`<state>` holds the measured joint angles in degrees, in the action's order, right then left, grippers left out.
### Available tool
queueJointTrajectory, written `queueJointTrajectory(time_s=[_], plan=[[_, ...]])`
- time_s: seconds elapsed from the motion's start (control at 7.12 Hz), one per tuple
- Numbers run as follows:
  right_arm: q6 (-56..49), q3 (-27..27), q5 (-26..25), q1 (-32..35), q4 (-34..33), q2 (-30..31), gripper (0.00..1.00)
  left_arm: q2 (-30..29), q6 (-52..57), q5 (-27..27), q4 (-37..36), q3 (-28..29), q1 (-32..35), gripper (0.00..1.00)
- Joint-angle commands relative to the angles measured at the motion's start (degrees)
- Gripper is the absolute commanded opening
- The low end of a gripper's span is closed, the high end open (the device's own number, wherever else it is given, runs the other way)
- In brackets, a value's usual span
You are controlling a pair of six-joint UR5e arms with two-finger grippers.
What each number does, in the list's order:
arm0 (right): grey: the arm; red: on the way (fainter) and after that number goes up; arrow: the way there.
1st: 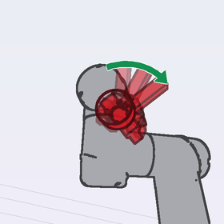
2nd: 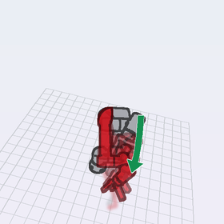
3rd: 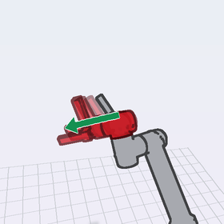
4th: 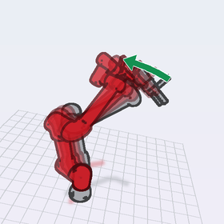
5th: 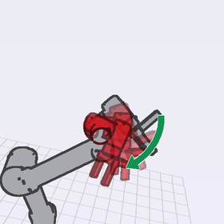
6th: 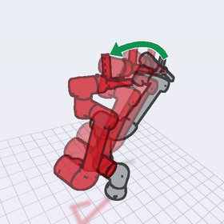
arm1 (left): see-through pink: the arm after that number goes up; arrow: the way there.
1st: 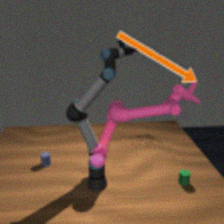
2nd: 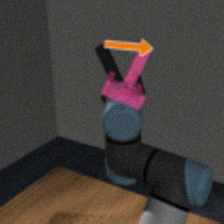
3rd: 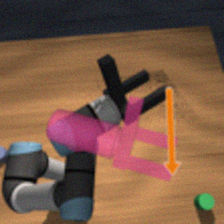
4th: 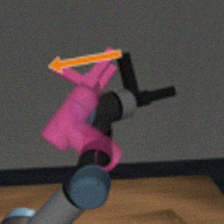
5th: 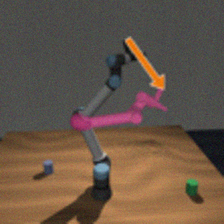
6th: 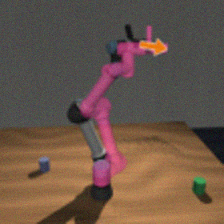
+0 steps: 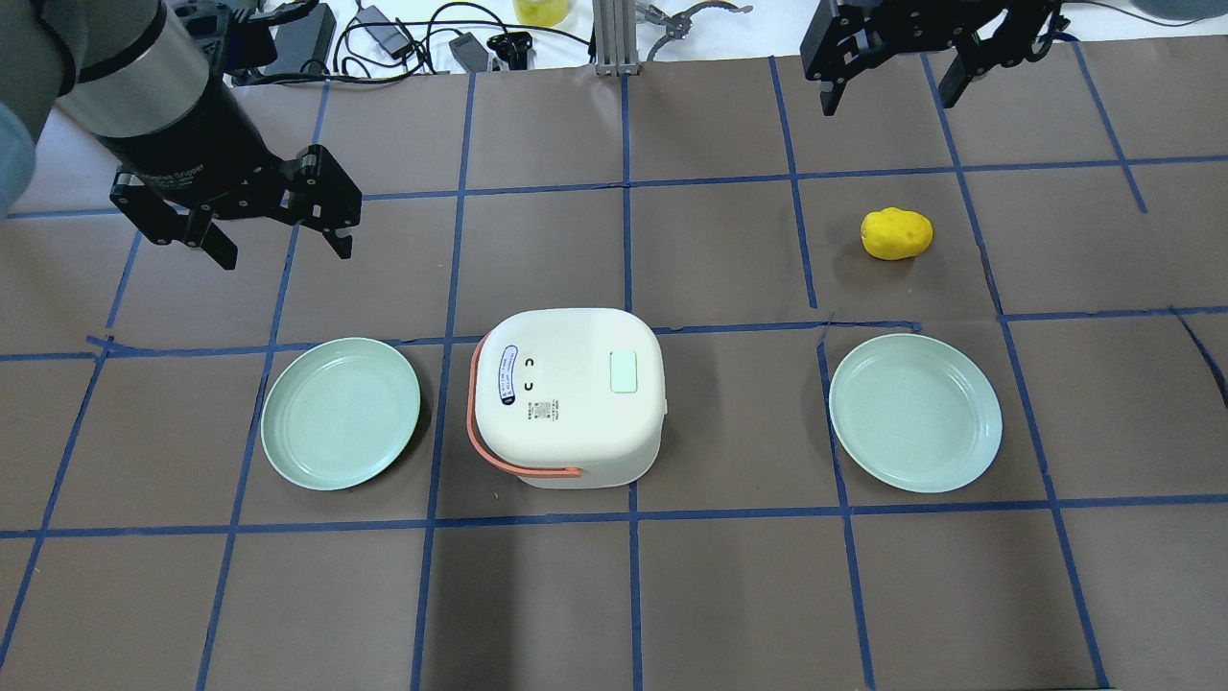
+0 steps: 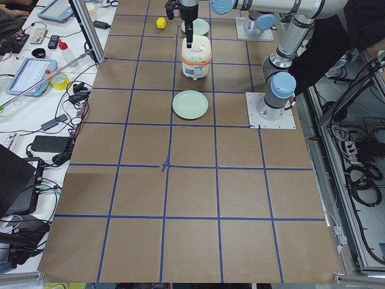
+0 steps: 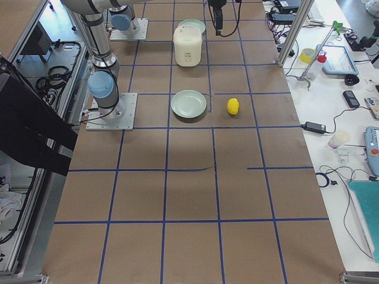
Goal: Press rice cooker button
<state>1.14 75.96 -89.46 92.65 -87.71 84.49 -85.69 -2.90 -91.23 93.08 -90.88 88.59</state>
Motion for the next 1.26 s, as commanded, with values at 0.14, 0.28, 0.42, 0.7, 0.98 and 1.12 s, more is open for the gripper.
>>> queueJointTrajectory(time_s=[0.14,0.28,0.42,0.7,0.98,1.12], plan=[[3.7,0.2,0.8,0.6,0.0,0.2,1.0,0.0,0.0,0.0,0.0,0.0,0.0,1.0],[6.5,0.3,1.0,1.2,0.3,0.3,1.0,0.0,0.0,0.0,0.0,0.1,0.0,1.0],[9.0,0.3,2.3,2.7,0.3,0.3,1.0,0.0,0.1,0.0,0.0,0.0,0.0,1.0],[15.0,0.9,3.3,8.7,0.5,-0.5,1.0,0.0,0.0,0.0,0.0,0.0,0.0,1.0],[17.7,5.3,2.4,16.1,2.1,-0.4,0.66,0.0,0.0,0.0,0.0,0.0,0.0,1.0],[20.4,7.3,2.5,18.9,1.1,-0.6,0.42,0.0,0.0,0.0,0.0,0.0,0.0,1.0]])
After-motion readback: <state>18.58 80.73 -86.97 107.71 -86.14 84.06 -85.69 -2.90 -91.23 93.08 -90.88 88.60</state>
